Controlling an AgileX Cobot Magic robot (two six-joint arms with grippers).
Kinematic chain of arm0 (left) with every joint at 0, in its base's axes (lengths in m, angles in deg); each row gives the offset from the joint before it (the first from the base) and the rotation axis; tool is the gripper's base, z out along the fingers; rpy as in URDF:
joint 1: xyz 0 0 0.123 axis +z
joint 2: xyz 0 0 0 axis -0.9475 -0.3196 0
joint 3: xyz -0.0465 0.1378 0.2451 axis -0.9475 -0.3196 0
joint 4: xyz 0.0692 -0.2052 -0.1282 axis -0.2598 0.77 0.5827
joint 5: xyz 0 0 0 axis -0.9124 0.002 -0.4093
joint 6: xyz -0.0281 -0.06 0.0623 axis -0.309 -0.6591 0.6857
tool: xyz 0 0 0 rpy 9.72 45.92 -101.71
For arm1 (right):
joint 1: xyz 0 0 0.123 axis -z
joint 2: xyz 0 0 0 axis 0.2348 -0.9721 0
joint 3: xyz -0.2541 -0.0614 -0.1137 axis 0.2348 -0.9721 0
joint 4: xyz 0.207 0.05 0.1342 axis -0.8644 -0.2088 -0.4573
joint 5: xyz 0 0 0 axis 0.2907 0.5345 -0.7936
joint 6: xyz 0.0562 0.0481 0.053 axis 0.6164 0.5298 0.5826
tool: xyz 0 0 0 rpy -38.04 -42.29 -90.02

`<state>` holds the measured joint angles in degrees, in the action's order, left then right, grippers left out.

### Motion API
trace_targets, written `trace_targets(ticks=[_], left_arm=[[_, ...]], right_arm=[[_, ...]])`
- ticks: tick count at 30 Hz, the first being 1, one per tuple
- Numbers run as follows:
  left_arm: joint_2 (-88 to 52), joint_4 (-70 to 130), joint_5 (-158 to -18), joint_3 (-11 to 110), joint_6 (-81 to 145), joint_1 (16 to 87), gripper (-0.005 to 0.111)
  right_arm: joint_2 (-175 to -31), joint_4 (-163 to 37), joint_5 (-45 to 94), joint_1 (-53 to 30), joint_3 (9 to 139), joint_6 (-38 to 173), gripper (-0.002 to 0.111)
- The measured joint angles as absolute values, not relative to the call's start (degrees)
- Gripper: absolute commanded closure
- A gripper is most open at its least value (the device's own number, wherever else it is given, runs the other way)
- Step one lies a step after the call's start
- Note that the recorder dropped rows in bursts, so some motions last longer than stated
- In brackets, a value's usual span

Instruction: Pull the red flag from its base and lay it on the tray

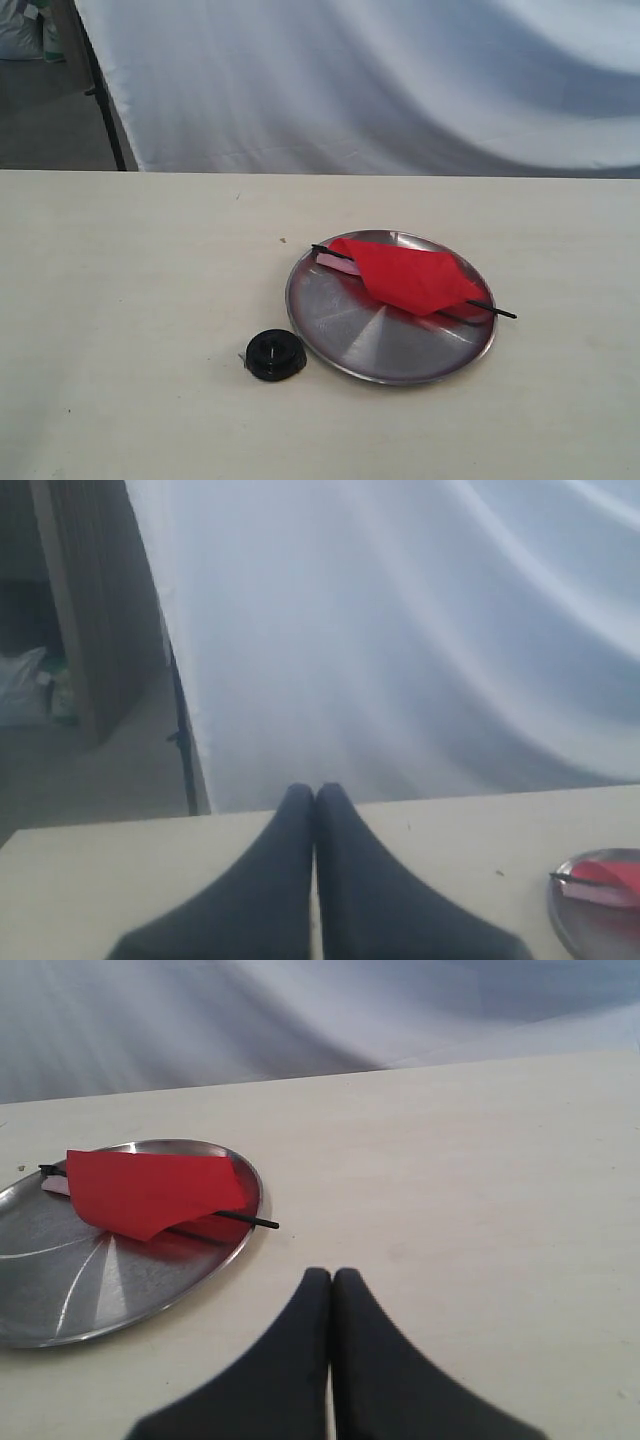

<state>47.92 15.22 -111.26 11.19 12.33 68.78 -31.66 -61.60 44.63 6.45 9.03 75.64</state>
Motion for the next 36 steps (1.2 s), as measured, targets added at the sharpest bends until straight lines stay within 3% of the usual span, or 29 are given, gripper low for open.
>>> trace_targets(ticks=[16,36], left_arm=[[50.72,15.22,-111.36,10.45,12.33,69.27,0.107],[51.32,20.89,-111.02,-10.36,12.54,69.27,0.107]], right_arm=[[-31.66,-61.6,44.63,6.45,9.03,75.64,0.109],[-31.66,-61.6,44.63,6.45,9.03,75.64,0.109]])
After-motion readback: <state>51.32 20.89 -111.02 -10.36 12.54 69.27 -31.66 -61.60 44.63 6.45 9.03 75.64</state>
